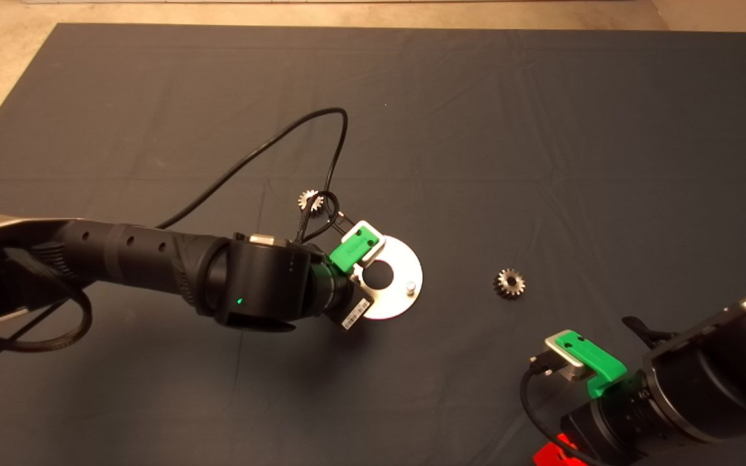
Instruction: Install three planetary gears onto the carrier pins
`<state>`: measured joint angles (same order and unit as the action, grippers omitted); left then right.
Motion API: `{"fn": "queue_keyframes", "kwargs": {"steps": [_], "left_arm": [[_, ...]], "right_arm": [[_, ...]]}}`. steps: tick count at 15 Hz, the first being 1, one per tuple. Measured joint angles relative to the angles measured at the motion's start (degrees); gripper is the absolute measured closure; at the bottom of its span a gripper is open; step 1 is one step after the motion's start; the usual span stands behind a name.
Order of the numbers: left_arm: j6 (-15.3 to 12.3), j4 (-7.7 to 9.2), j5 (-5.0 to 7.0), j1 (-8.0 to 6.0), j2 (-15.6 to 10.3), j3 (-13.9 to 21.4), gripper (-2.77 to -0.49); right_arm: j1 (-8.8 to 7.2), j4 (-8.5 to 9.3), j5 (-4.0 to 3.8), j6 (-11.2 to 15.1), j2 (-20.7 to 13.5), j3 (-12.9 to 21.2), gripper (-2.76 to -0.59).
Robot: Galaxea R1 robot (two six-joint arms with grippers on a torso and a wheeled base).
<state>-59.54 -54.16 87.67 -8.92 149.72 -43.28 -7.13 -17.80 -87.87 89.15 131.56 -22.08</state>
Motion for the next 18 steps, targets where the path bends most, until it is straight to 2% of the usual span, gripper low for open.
{"fn": "queue_keyframes", "kwargs": {"steps": [1, 5, 12, 18], "left_arm": [[0.0, 0.12, 0.59, 0.00, 0.6, 0.0, -0.83], [-0.1, 0.80, 0.56, 0.00, 2.8, -0.9, -0.83], [-0.2, 1.07, -0.11, 0.02, 2.5, -1.5, -0.83], [-0.4, 1.07, -0.19, 0.02, 2.5, -1.5, -0.83]], "right_arm": [[0.00, 0.00, -0.02, 0.0, 0.0, 0.0, -2.75], [0.00, 0.00, -0.02, 0.0, 0.0, 0.0, -2.75], [0.00, 0.00, -0.02, 0.0, -0.4, 0.0, -2.75], [0.00, 0.00, -0.02, 0.0, -0.5, 0.0, -2.75]]}}
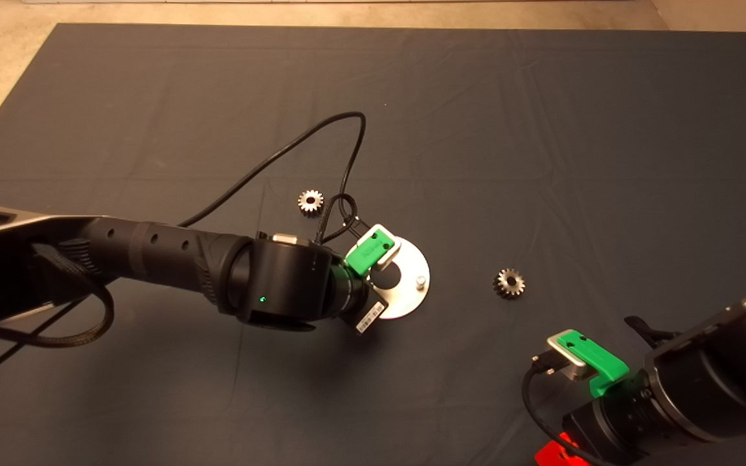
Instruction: Install three planetary gears onto the carrier pins
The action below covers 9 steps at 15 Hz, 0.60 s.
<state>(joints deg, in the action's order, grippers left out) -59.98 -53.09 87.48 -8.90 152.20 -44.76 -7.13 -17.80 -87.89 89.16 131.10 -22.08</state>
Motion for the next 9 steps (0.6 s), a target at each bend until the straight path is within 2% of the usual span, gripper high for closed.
{"fn": "queue_keyframes", "kwargs": {"steps": [3, 6, 8, 9], "left_arm": [[-0.2, 0.00, -0.02, 0.00, -0.2, 0.0, -0.89], [-0.2, -0.07, -0.07, -0.02, -0.2, 0.0, -1.06], [-0.2, -0.10, -0.38, -0.02, -0.3, 0.0, -1.06], [-0.4, -0.10, -0.46, -0.02, -0.4, 0.0, -1.14]], "right_arm": [[0.00, 0.00, 0.00, 0.0, 0.0, 0.0, -2.75], [0.00, 0.00, 0.00, 0.0, -0.3, 0.0, -2.75], [0.00, 0.00, 0.02, 0.0, -0.4, 0.0, -2.75], [0.00, 0.00, -0.02, 0.0, -0.5, 0.0, -2.75]]}}
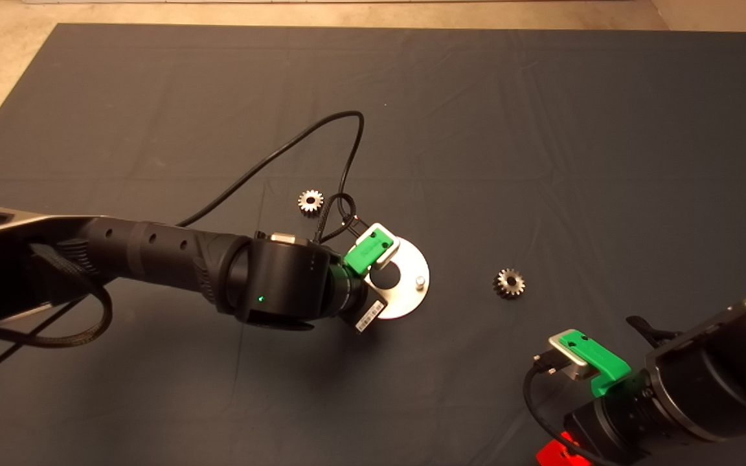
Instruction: Install three planetary gears onto the carrier pins
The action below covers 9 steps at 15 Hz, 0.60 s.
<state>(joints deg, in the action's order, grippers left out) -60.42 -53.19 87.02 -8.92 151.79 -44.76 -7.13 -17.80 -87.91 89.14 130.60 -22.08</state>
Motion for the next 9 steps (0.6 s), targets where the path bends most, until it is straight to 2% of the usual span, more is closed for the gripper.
{"fn": "queue_keyframes", "kwargs": {"steps": [2, 4, 6, 9], "left_arm": [[-0.2, -0.01, -0.26, 0.00, -0.1, 0.0, -1.20], [-0.3, 0.00, -1.04, 0.00, -0.1, 0.0, -1.33], [-1.5, -0.01, -1.07, 0.00, -0.6, 0.4, -1.48], [-2.1, 0.08, -0.88, -0.37, -2.2, 3.3, -1.64]], "right_arm": [[0.00, 0.00, 0.02, 0.0, 0.0, 0.0, -2.75], [0.00, 0.00, 0.02, 0.0, -0.1, 0.0, -2.75], [0.00, 0.00, 0.04, -0.2, -0.6, 0.0, -2.75], [0.00, 0.00, 0.02, -0.8, -1.0, 0.0, -2.75]]}}
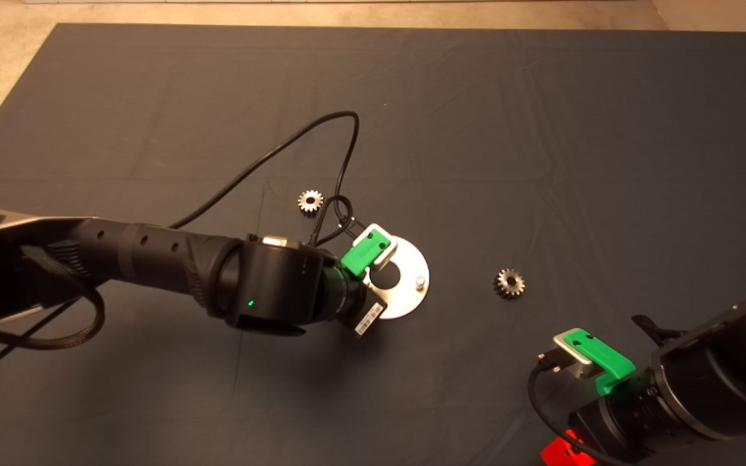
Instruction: Install three planetary gears onto the carrier pins
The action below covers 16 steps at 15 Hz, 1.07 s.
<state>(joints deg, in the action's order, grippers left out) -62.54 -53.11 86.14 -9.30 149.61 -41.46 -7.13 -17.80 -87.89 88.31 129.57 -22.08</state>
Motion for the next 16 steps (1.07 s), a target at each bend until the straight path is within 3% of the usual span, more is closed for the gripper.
{"fn": "queue_keyframes", "kwargs": {"steps": [2, 7, 9, 12, 15, 16], "left_arm": [[-0.1, -0.06, 0.38, -1.22, -1.2, 0.3, -1.64], [0.0, -0.03, 0.35, -1.47, -4.6, 0.3, -1.64], [0.3, -0.03, 0.30, -1.84, -6.5, -1.8, -1.64], [2.4, -0.01, 0.34, -2.03, -7.2, -5.5, -1.64], [3.3, -0.03, -0.39, -2.55, -7.0, -8.1, -1.64], [3.3, -0.06, -1.29, -2.51, -7.0, -9.0, -1.64]], "right_arm": [[0.00, 0.00, 0.03, -0.2, -0.1, 0.0, -2.75], [0.00, -0.01, 0.00, -0.4, -0.4, 0.0, -2.75], [-0.02, -0.02, 0.02, -0.5, -0.5, 0.0, -2.75], [-0.02, -0.01, 0.00, -0.6, -0.5, 0.0, -2.75], [0.00, -0.01, 0.02, -0.7, -0.5, 0.0, -2.75], [0.00, -0.02, -0.02, -0.7, -0.5, 0.0, -2.75]]}}
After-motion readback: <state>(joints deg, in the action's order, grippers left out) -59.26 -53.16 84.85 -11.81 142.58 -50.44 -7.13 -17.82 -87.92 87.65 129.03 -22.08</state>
